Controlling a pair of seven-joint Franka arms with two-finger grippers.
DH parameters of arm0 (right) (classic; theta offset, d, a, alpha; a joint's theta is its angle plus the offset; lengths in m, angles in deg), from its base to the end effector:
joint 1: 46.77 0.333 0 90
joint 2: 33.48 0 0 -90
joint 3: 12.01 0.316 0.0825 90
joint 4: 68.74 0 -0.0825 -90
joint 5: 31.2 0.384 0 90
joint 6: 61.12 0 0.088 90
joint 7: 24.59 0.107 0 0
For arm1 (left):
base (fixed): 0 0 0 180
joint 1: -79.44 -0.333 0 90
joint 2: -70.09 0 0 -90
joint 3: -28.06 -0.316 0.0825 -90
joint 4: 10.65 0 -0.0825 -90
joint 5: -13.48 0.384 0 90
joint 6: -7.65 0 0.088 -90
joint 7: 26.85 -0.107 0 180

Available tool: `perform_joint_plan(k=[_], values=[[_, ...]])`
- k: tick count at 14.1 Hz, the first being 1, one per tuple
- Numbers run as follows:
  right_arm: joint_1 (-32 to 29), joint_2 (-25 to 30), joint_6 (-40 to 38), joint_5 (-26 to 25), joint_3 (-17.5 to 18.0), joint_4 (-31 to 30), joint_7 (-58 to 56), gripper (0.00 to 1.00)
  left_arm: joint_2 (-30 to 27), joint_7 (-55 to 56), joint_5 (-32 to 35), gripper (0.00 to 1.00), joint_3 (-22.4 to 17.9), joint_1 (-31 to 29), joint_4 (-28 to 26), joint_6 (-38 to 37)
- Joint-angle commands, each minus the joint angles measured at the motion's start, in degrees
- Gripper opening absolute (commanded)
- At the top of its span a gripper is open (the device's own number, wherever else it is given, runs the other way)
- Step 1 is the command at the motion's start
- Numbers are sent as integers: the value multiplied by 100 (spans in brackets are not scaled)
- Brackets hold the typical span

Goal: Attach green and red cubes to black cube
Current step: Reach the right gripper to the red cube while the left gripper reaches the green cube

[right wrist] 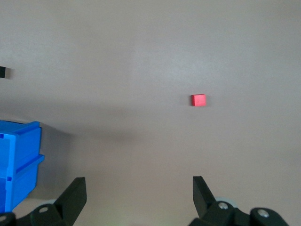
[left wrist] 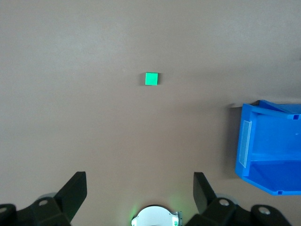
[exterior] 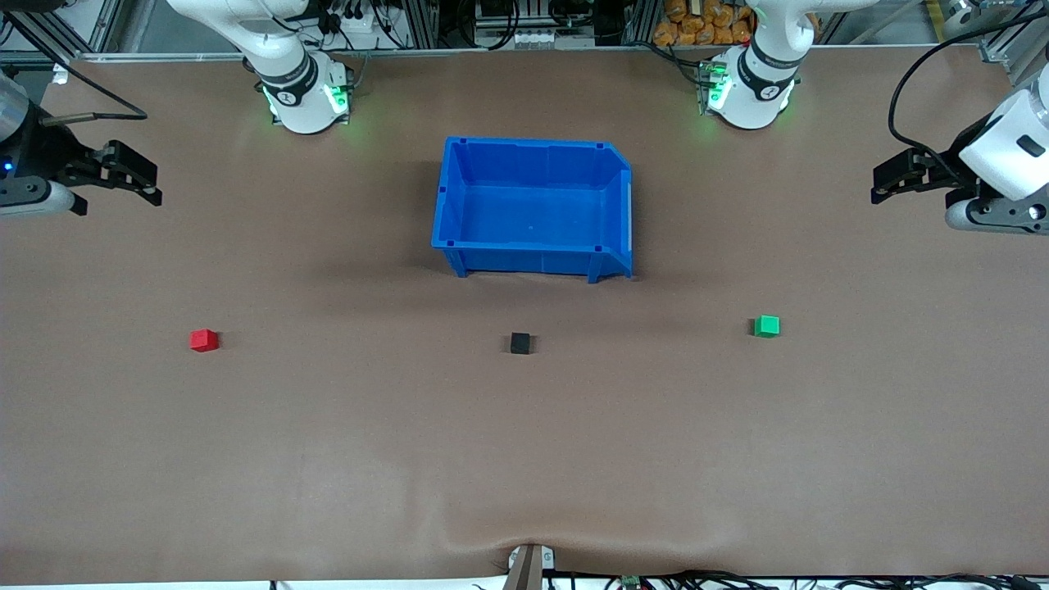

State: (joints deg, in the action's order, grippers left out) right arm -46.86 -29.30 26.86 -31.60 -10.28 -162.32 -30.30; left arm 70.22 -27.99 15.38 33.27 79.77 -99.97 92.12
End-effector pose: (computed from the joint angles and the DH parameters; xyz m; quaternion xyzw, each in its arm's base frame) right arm 0.5275 0.0149 0.6315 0.9979 0.0640 -0.0126 0.0041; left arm 0.5426 -0.0487 0.6208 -0.9973 0.0573 0.0428 0.0181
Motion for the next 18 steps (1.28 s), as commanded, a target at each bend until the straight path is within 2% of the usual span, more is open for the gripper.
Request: perform_joint_plan(k=[1,3,5,9,12,15,18], values=[[-123,-49,-106,-84,38,121,36,100,22,-61,100,100,33,-24,73,-27],[-141,-57,-97,-92,29,121,79,100,92,-35,82,100,7,-33,99,-18],[-132,-110,-97,-83,38,112,62,100,337,-8,100,100,6,-15,353,-18],[-185,-672,43,-215,-6,208,62,100,698,27,74,100,-11,-50,381,481],[-316,-1137,158,-180,-94,200,80,100,1049,500,3,100,-2,-182,311,597],[-457,-1568,385,-145,-129,261,88,100,1462,791,-6,100,6,-138,-40,754],[-536,-2094,615,-188,-147,261,97,100,1516,791,3,100,15,-155,-1161,2086]])
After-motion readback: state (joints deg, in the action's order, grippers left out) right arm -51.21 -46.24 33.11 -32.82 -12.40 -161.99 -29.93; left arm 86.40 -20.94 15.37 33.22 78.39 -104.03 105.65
